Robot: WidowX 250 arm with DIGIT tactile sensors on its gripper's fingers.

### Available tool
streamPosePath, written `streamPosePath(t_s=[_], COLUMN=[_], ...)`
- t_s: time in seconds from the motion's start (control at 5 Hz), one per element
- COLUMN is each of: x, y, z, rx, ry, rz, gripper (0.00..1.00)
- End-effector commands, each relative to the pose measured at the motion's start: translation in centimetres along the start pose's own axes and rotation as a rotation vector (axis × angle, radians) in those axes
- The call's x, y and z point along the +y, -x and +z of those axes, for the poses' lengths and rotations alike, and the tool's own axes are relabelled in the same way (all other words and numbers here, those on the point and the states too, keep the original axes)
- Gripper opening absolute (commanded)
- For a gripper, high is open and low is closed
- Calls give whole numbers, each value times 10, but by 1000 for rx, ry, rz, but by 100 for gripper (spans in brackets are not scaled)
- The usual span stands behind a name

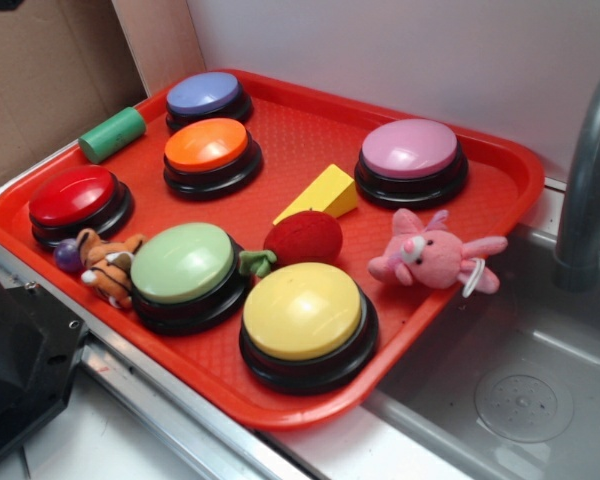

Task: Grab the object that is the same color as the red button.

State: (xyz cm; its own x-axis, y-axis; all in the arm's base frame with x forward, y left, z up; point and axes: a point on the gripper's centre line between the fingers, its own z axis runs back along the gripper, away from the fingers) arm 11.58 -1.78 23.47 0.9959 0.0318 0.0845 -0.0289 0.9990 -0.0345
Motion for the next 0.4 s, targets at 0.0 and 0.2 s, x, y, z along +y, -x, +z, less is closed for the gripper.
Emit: streamPosePath(t_s=[0.0,0.2], x=[0,-7], y=[0,-16], z=[0,-17], rx=[0,4], ry=[0,29], rz=[0,5], gripper=[100,100])
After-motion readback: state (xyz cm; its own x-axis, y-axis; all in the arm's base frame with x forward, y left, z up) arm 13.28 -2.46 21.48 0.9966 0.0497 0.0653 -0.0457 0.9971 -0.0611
